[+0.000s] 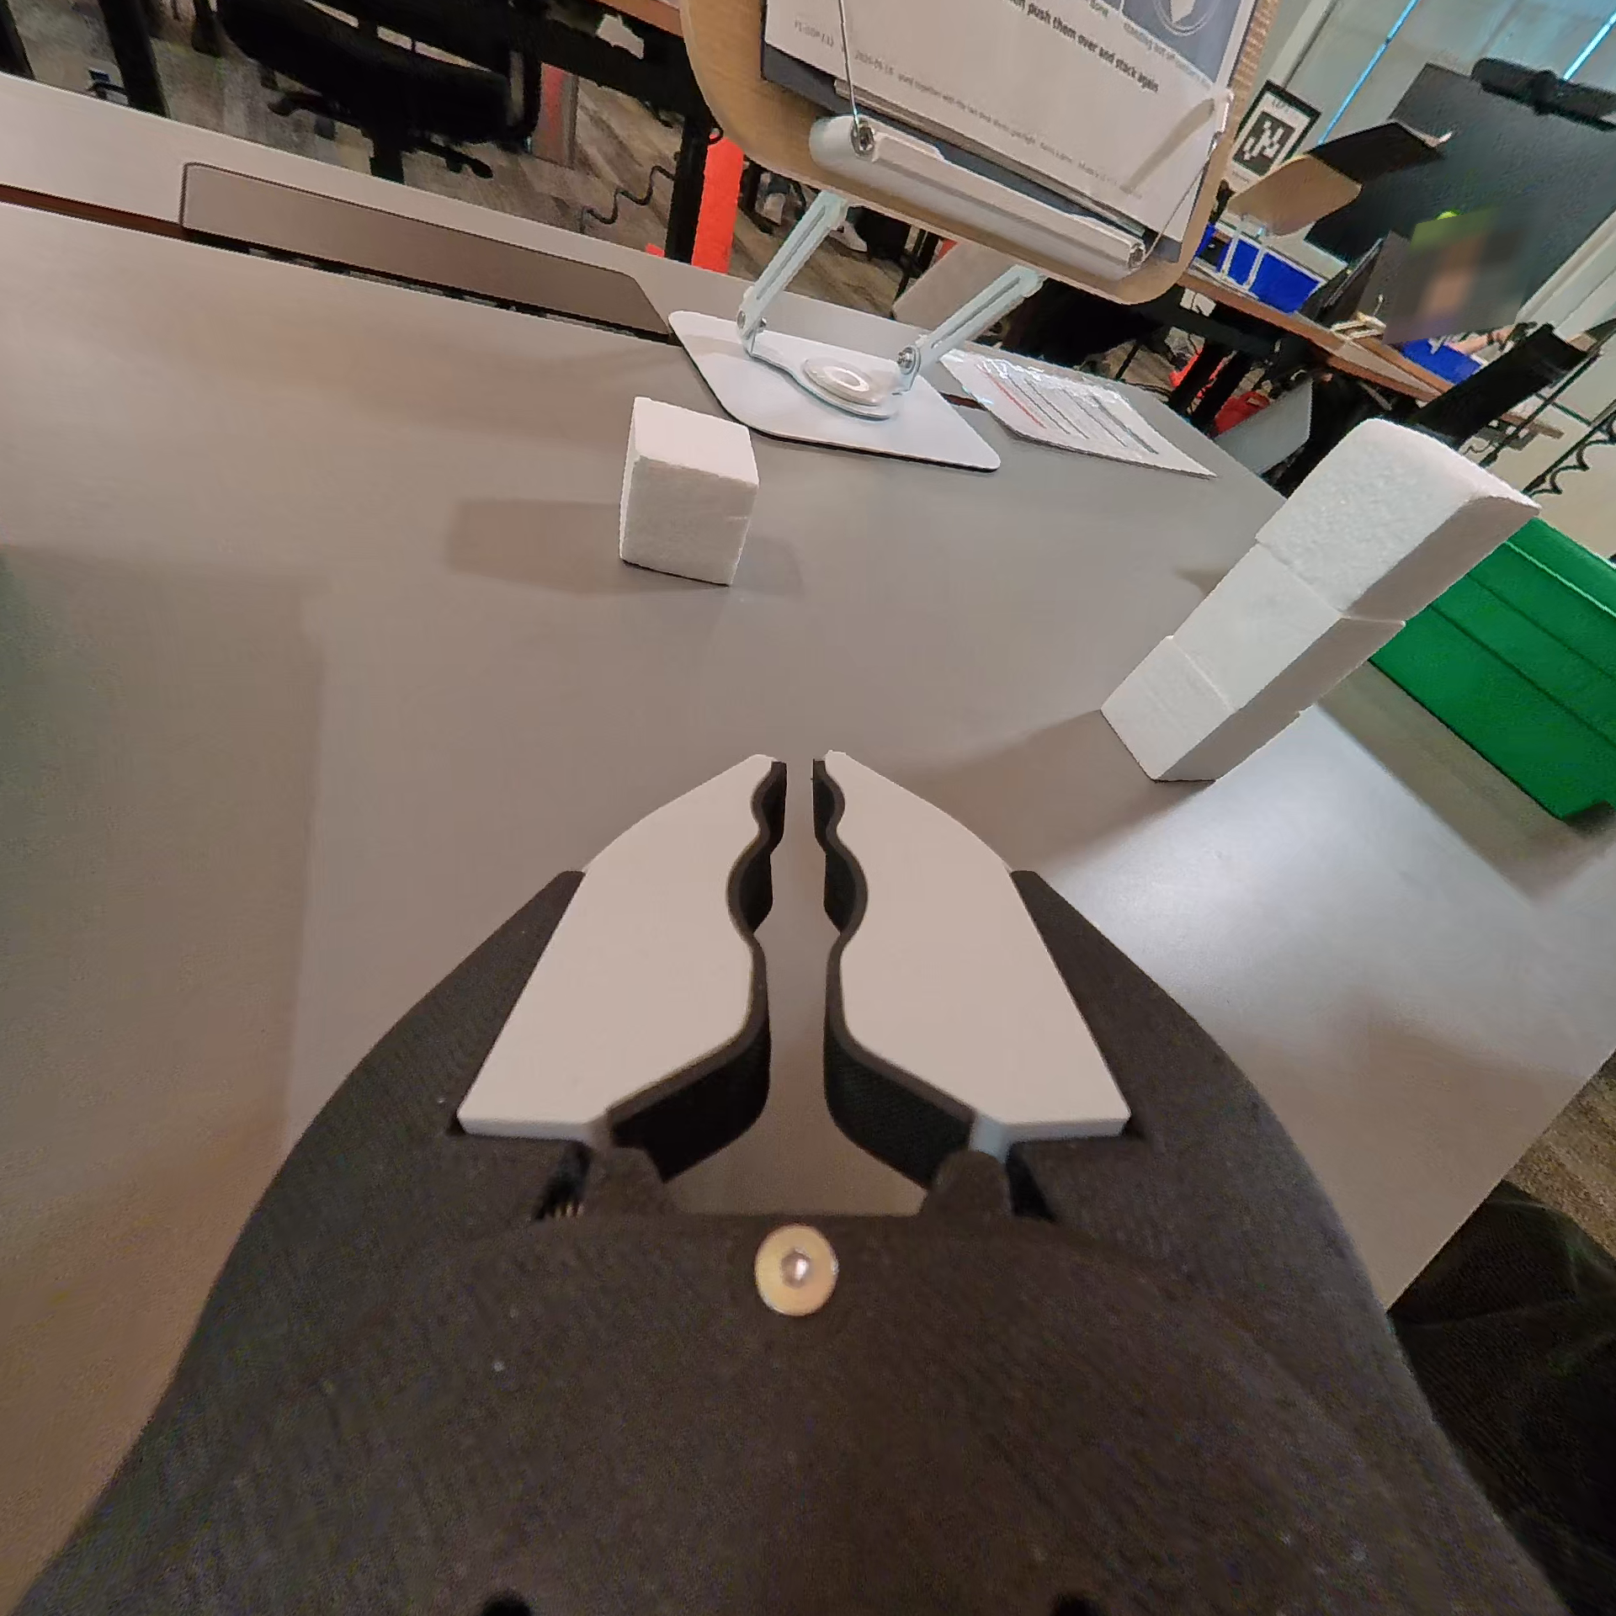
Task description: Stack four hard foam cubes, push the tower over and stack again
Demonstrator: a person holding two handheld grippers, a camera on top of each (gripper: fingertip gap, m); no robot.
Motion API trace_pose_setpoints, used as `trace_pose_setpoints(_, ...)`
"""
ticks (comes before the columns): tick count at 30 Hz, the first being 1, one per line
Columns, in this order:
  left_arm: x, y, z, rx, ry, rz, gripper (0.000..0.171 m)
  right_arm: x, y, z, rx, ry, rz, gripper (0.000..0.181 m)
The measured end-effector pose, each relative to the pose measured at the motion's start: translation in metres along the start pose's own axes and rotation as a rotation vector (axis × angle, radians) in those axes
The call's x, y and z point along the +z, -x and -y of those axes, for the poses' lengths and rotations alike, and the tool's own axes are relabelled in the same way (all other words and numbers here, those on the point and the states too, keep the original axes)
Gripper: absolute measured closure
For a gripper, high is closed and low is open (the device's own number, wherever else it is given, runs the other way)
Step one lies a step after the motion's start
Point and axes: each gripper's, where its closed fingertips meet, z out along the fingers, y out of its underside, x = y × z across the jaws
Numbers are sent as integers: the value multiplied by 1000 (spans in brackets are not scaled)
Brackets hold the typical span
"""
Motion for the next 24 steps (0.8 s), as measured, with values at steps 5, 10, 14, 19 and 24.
trace_pose_setpoints(5,0,-1,0,-1,2,-2,165,-5,-41,-8,97,-28,-200,122)
trace_pose_setpoints(10,-3,-5,1,1,-9,-7,165,3,-66,-101,248,265,-289,113)
trace_pose_setpoints(14,-5,-5,4,-6,-26,-6,165,10,-73,-180,233,453,-310,112)
trace_pose_setpoints(19,-4,-3,4,-25,-25,-7,165,33,-58,-212,207,570,-208,109)
trace_pose_setpoints(24,-1,-4,5,1,-25,-4,165,82,-62,-154,101,558,-191,119)
